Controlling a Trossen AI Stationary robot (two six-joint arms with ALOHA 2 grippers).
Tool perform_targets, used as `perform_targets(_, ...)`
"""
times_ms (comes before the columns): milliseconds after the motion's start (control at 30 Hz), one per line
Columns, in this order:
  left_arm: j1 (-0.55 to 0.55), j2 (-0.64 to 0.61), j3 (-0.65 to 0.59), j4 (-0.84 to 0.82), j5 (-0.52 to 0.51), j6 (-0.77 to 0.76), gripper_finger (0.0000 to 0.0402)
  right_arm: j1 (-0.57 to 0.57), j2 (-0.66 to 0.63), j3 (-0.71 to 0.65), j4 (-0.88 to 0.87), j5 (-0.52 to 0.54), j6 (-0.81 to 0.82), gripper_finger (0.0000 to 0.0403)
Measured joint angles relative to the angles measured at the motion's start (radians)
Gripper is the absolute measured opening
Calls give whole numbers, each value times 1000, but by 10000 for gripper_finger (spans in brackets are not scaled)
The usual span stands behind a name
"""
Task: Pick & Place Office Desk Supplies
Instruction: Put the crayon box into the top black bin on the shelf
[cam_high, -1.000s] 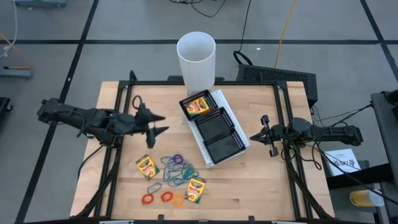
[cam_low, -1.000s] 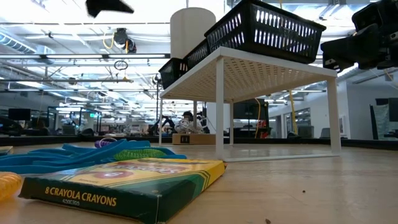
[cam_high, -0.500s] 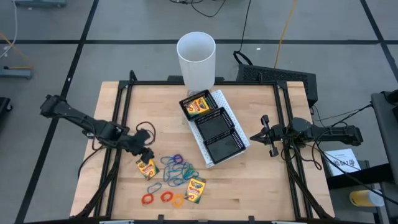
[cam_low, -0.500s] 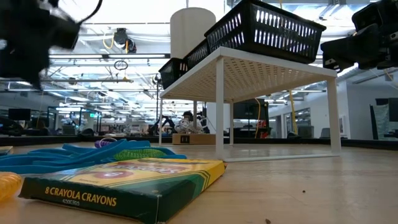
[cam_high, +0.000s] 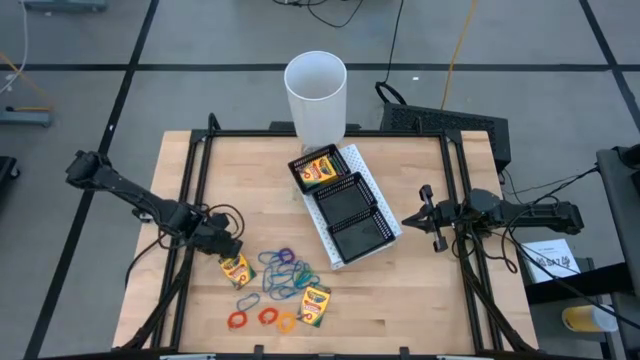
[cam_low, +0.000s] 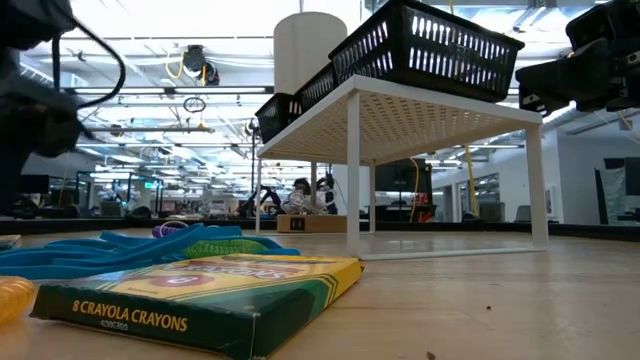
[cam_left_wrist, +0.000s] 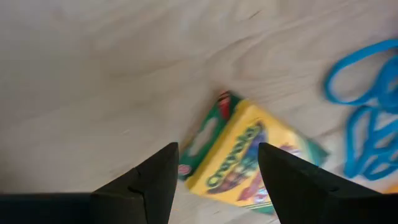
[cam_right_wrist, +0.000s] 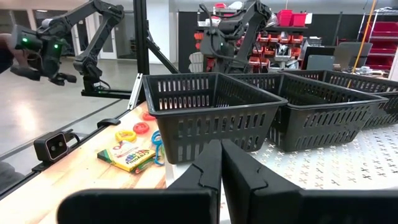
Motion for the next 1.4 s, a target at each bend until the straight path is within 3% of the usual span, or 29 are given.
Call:
perform_targets(133, -9, 0, -32, 10, 2, -14, 230, 0, 0, 0, 0, 0, 0, 0)
perform_targets(433, -40, 0, -94, 207, 9, 20, 230, 0, 0, 0, 0, 0, 0, 0)
perform_targets(1000, -82, -2, -120, 222, -2, 80, 225, 0, 0, 0, 0, 0, 0, 0)
perform_targets(1400, -93, -1, -122, 200, -11, 80, 100, 0, 0, 0, 0, 0, 0, 0)
